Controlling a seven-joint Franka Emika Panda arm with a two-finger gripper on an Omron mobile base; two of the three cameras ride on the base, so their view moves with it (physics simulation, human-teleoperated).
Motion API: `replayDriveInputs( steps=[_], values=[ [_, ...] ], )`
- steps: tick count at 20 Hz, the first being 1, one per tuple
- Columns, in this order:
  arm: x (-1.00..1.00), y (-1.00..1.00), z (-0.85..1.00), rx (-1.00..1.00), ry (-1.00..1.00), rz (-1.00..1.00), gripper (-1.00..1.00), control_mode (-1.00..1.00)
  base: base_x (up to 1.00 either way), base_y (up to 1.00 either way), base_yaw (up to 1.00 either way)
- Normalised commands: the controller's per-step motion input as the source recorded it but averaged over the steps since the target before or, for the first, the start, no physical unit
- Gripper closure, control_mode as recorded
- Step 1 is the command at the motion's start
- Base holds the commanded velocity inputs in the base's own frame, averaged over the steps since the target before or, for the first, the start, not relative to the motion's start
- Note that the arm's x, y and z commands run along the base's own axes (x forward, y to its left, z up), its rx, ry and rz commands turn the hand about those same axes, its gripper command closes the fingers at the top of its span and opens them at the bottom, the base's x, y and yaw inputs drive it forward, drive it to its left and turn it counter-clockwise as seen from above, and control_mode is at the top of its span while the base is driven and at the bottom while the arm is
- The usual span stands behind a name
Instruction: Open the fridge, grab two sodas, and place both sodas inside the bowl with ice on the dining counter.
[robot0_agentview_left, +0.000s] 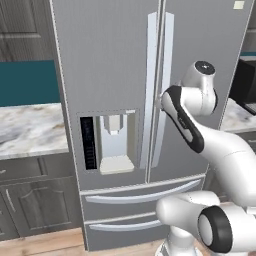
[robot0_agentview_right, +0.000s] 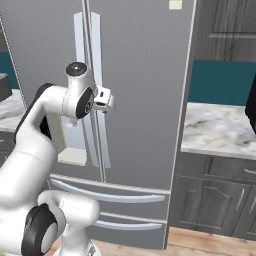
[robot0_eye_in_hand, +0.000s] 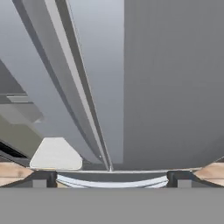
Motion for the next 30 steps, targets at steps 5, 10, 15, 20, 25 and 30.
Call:
replayDriveInputs(
  steps=[5, 10, 15, 20, 25, 30],
  values=[
    [0.50, -0.01, -0.04, -0.04, 0.00, -0.01, -1.00, -1.00, 0.00, 0.00, 0.00],
    [0.29, -0.06, -0.12, -0.02, -0.04, 0.00, -1.00, -1.00, 0.00, 0.00, 0.00],
    [0.30, 0.00, -0.06, 0.00, 0.00, 0.00, -1.00, -1.00, 0.00, 0.00, 0.00],
    [0.27, 0.00, -0.08, 0.00, 0.00, 0.02, -1.00, -1.00, 0.00, 0.00, 0.00],
    [0.24, -0.03, -0.15, 0.00, 0.00, 0.03, -1.00, -1.00, 0.00, 0.00, 0.00],
    [0.21, -0.04, -0.15, 0.00, -0.04, 0.04, -1.00, -1.00, 0.00, 0.00, 0.00]
  ],
)
